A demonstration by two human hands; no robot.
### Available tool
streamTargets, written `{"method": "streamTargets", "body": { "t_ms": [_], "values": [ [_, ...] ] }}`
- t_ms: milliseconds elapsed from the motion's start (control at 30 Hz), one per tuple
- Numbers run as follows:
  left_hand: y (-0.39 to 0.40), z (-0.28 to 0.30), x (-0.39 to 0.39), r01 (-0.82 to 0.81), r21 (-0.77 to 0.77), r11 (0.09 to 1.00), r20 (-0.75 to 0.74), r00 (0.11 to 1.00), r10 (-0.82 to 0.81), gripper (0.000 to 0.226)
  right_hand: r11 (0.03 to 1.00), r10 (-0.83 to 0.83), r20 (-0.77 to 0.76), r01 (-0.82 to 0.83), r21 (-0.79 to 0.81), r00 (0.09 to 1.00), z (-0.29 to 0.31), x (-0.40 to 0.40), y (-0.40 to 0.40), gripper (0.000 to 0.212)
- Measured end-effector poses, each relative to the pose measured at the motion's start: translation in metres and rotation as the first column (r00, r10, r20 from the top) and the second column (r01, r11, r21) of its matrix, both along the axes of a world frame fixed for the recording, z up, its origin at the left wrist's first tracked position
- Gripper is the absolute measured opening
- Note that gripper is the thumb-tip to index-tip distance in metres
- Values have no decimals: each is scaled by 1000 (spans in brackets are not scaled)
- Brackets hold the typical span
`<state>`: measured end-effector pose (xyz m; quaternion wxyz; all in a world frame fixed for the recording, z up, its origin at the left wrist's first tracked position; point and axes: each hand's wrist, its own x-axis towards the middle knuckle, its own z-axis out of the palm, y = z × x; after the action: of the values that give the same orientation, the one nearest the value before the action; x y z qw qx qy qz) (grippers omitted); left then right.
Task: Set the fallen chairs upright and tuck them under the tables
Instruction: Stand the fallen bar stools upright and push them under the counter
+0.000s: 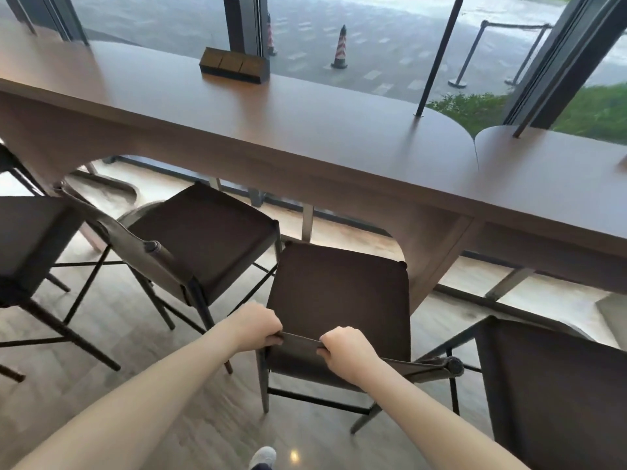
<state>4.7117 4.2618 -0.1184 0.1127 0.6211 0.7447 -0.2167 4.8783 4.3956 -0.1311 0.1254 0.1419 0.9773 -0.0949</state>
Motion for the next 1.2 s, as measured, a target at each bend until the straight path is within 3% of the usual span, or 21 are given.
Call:
{"method": "streamTargets", "body": {
  "t_ms": [367, 600, 767, 967, 1200],
  "values": [
    [17, 3, -67, 77, -15, 997, -37, 996, -77, 38, 999, -30, -21, 31, 33, 999, 5, -58, 6, 27],
    [21, -1, -71, 43, 83, 996, 60, 997, -48, 34, 995, -88, -11, 87, -40, 996, 1, -59, 10, 24],
    [51, 2, -43, 121, 194, 974, 169, 973, -155, 36, 987, -162, 3, 162, 7, 987, 8, -23, 26, 23],
    [102, 1, 19, 281, 234, 931, 268, 902, -339, 31, 948, -314, 133, 303, 92, 940, 17, 39, 49, 20],
    [136, -8, 85, 300, 199, 933, 357, 864, -354, 34, 911, -336, 153, 279, 305, 929, 5, 70, 72, 19]
  ]
}}
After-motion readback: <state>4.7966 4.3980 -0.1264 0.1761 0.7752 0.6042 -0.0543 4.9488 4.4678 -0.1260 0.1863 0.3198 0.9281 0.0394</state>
